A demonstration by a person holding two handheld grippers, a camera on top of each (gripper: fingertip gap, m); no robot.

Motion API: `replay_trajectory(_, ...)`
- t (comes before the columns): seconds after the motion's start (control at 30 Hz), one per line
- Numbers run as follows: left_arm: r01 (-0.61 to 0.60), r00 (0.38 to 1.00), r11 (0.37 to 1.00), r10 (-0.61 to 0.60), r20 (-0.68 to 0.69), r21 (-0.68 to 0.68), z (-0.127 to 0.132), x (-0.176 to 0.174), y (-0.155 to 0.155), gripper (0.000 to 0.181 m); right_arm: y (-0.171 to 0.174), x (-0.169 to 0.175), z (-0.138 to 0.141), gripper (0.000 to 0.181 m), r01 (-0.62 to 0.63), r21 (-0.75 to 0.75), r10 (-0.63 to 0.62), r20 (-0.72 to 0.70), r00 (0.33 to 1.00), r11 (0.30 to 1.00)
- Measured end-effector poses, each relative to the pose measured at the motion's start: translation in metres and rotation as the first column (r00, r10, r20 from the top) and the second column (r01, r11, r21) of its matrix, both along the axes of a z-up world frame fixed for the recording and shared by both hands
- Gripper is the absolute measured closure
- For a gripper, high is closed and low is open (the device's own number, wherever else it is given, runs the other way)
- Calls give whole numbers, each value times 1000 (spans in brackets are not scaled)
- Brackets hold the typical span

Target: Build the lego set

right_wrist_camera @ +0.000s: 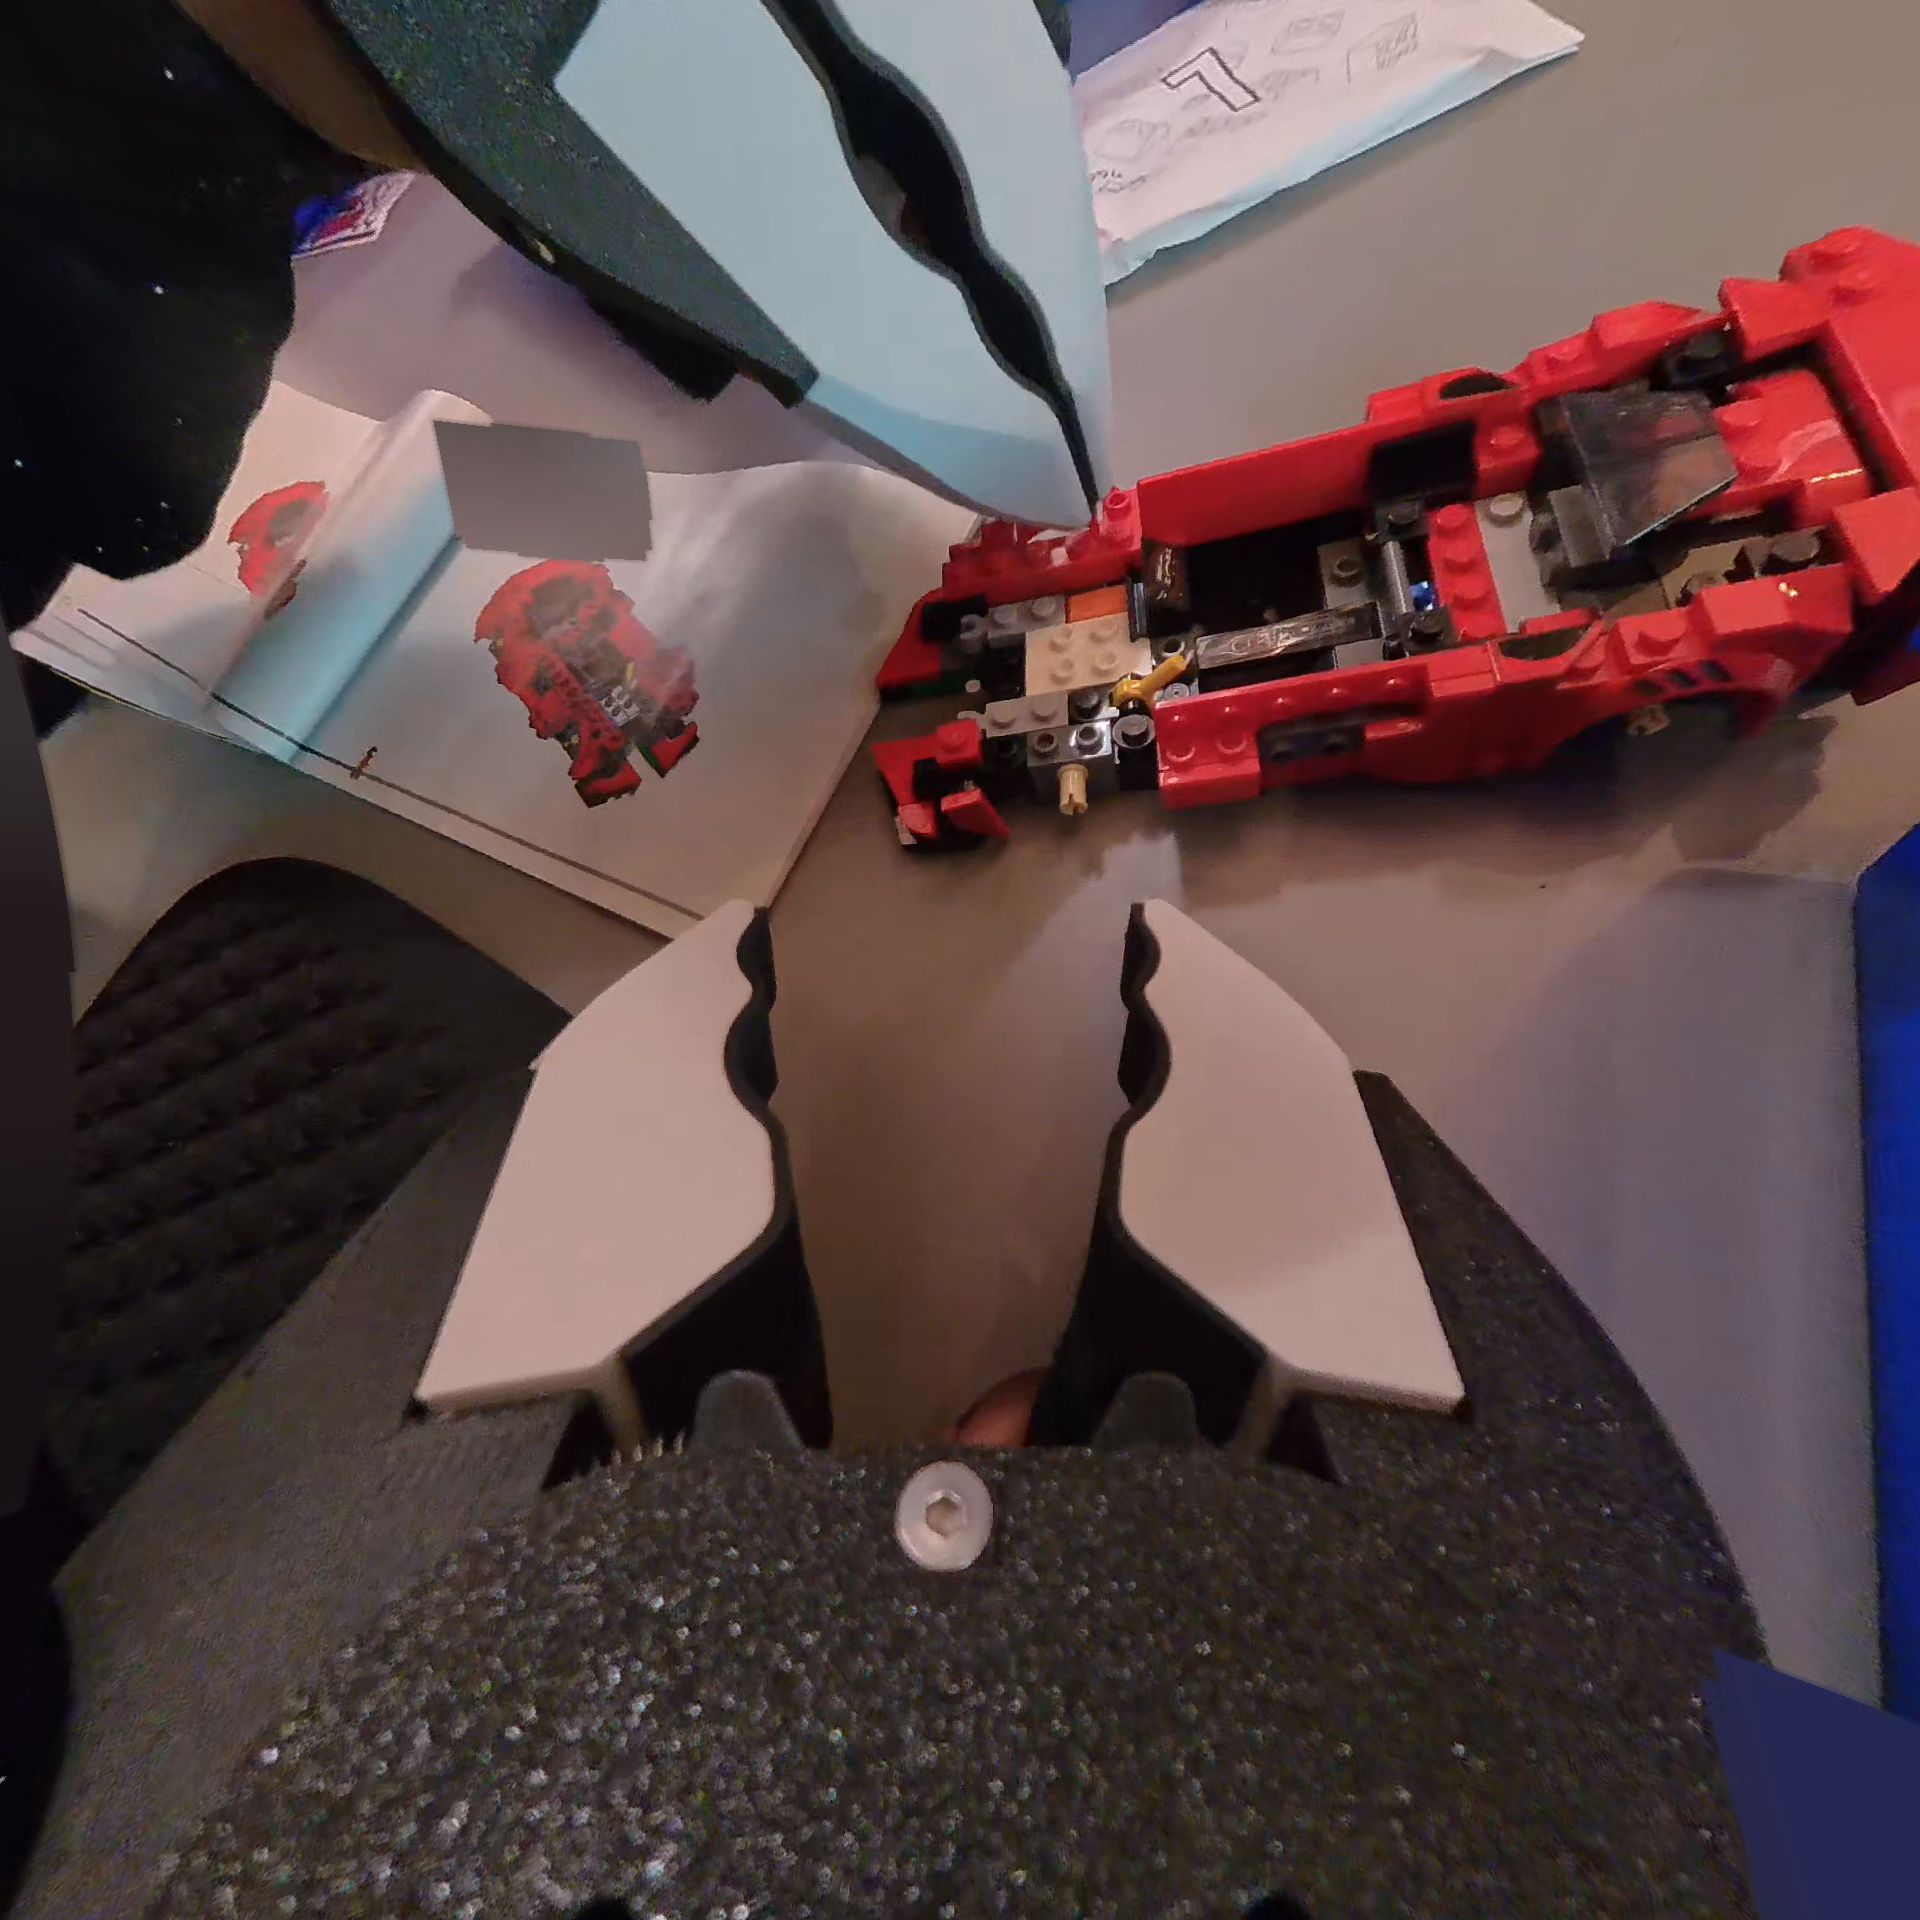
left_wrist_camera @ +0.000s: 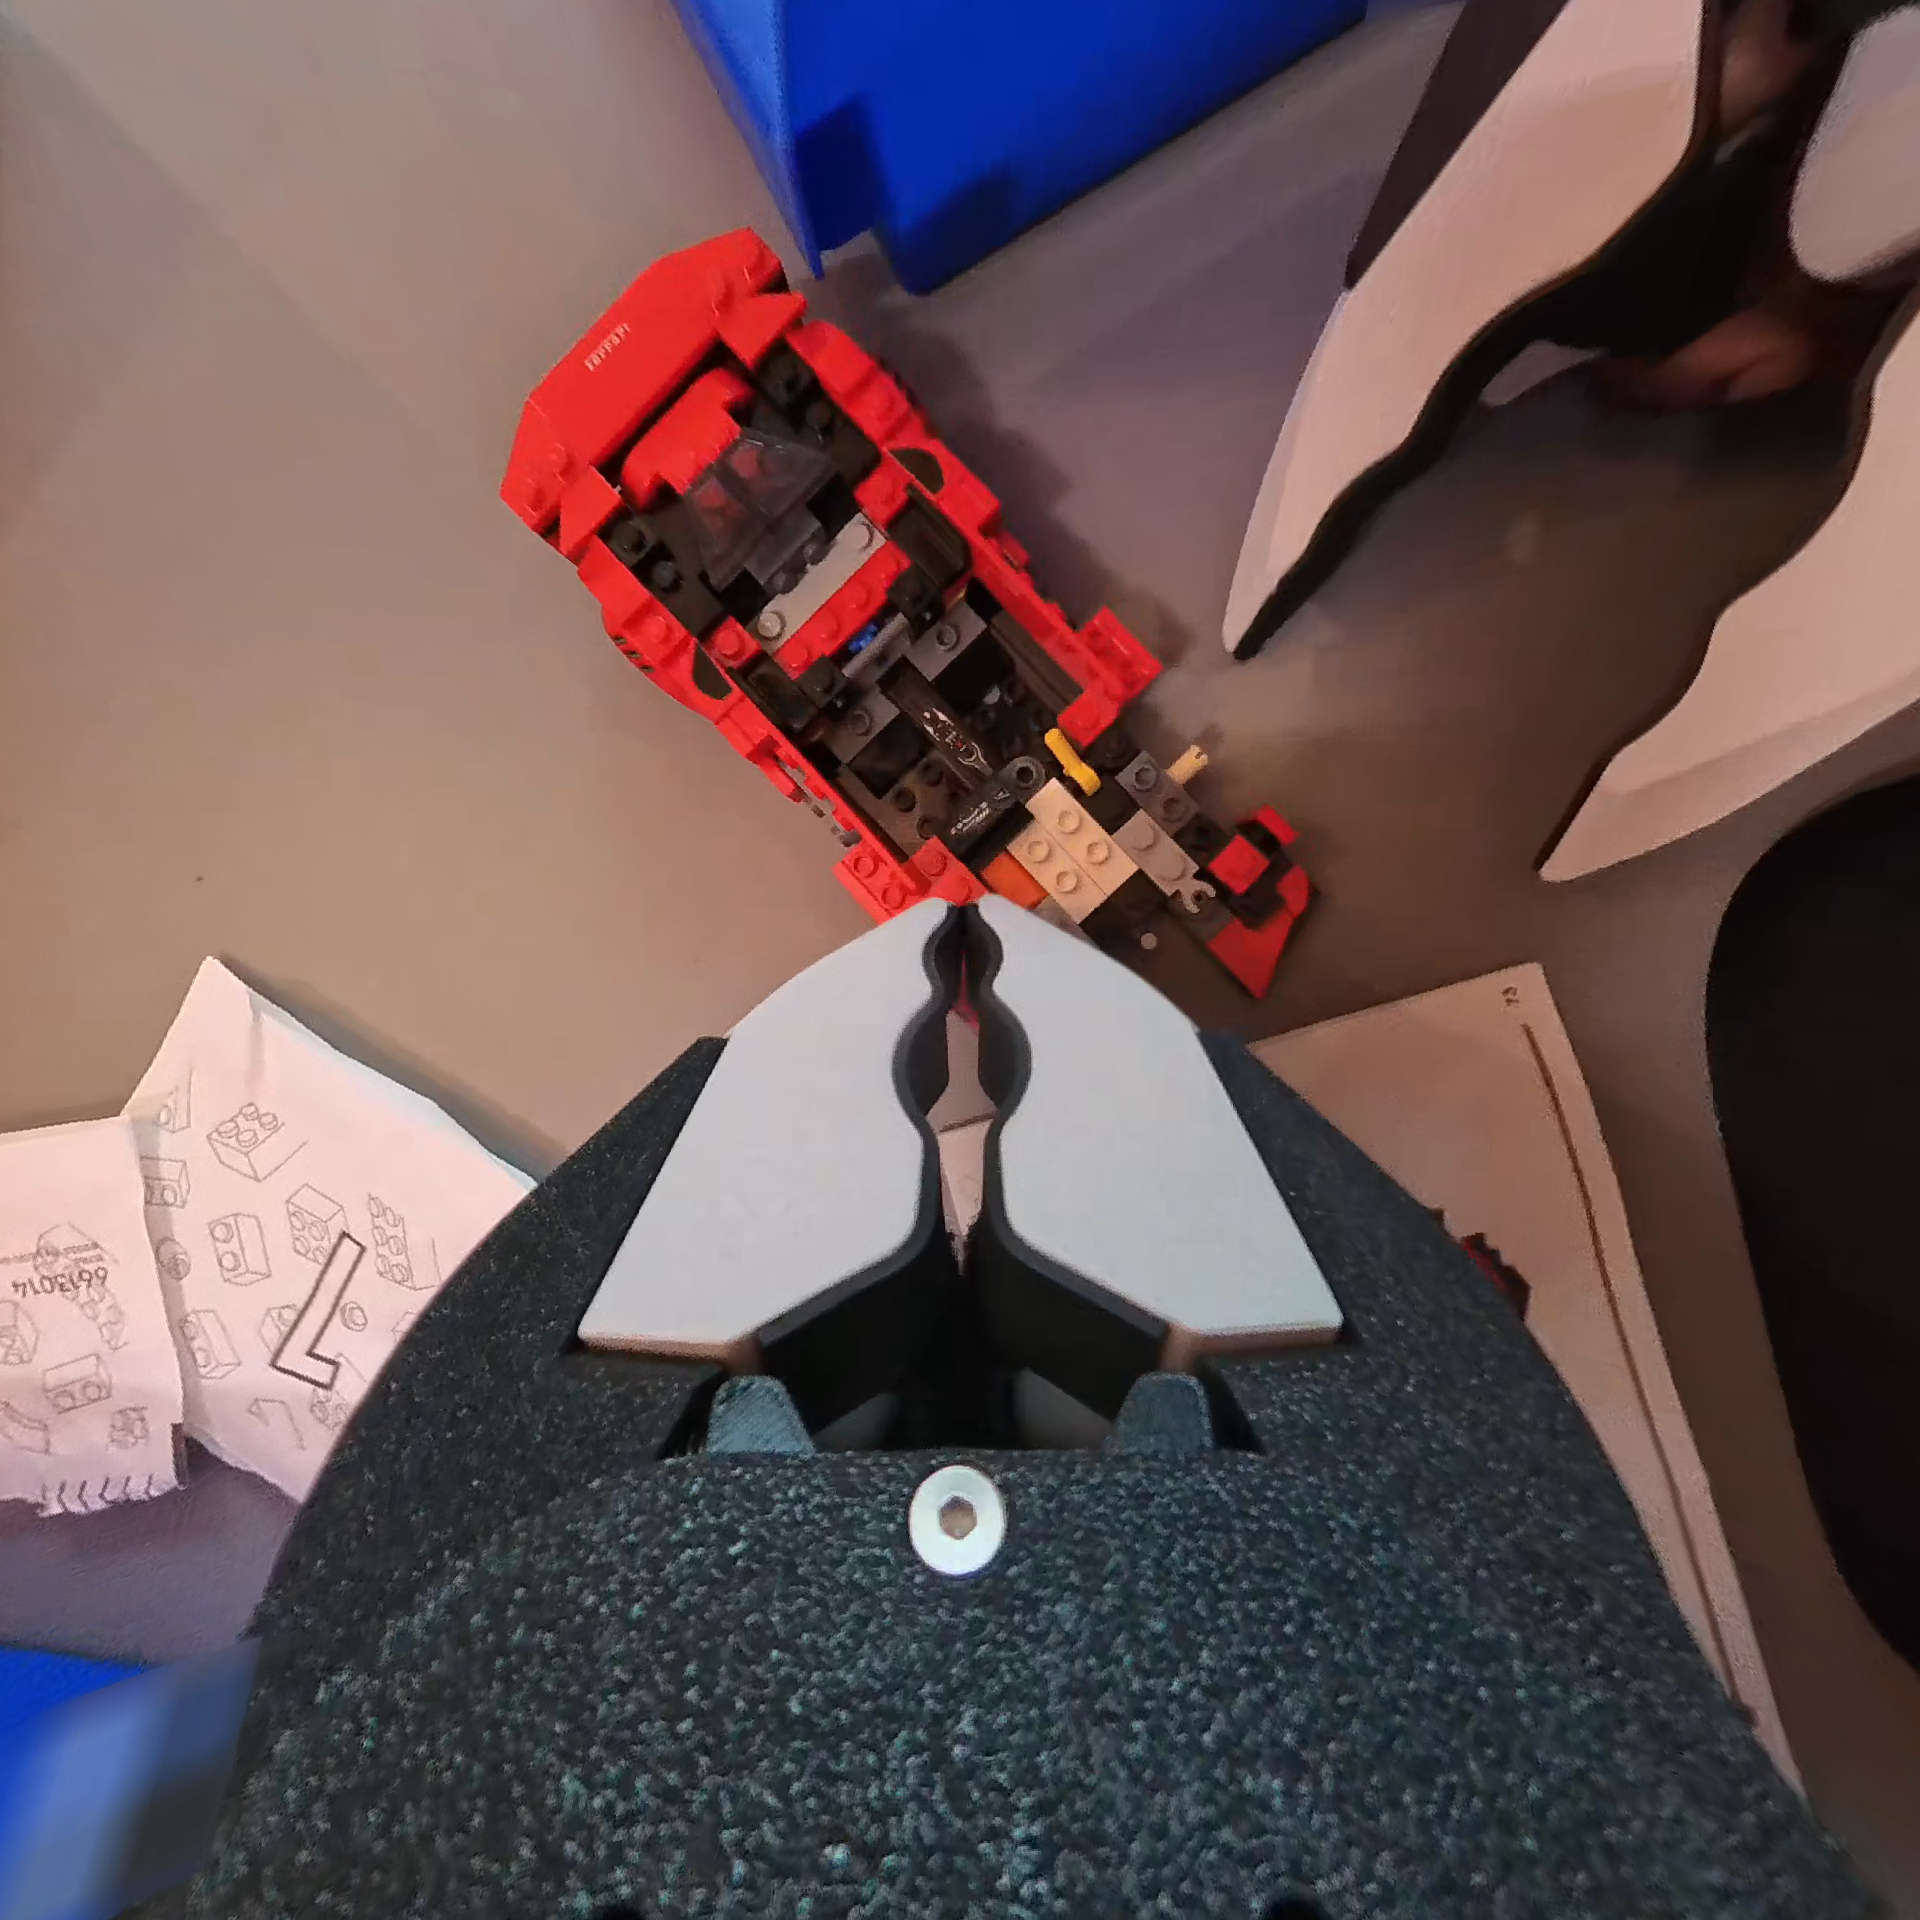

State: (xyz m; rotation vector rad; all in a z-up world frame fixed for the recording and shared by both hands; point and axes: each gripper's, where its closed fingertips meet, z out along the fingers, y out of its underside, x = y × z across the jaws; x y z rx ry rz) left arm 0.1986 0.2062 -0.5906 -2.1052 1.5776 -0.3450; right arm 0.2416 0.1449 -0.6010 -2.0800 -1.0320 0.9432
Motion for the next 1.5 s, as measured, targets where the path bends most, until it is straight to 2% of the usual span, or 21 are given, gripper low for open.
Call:
replay_trajectory(0.2,17,1000,999,-16,-26,31,-2,1,7,181,0,0,-1,116,2,-7,-2,4,1000,1000)
replay_trajectory(0.53,17,998,998,-20,-52,-60,-4,3,5,181,1,0,-2,119,9,-6,-9,12,1000,1000)
replay_trajectory(0.63,27,997,999,-30,-75,-35,-5,2,5,181,1,0,-2,119,13,-9,-13,11,1000,1000)
replay_trajectory(0.9,11,999,998,-14,-37,-67,-5,2,5,181,3,0,-2,122,24,-12,-24,12,1000,1000)
replay_trajectory(1.07,31,997,999,-32,-65,-23,-5,2,6,181,4,0,-3,125,34,-14,-34,13,999,999)
replay_trajectory(1.27,66,993,998,-66,-98,-7,-3,1,5,181,2,-2,-2,119,12,-6,-12,13,1000,1000)
replay_trajectory(1.3,74,996,997,-75,-57,-20,4,1,1,181,2,-2,-2,118,10,-5,-10,14,1000,1000)
replay_trajectory(1.37,34,998,999,-36,53,33,38,-8,-4,179,0,-3,-3,116,0,3,-1,19,1000,1000)
replay_trajectory(1.5,-90,966,972,32,257,216,126,-62,-37,167,-4,-3,-2,118,-43,21,42,37,998,999)
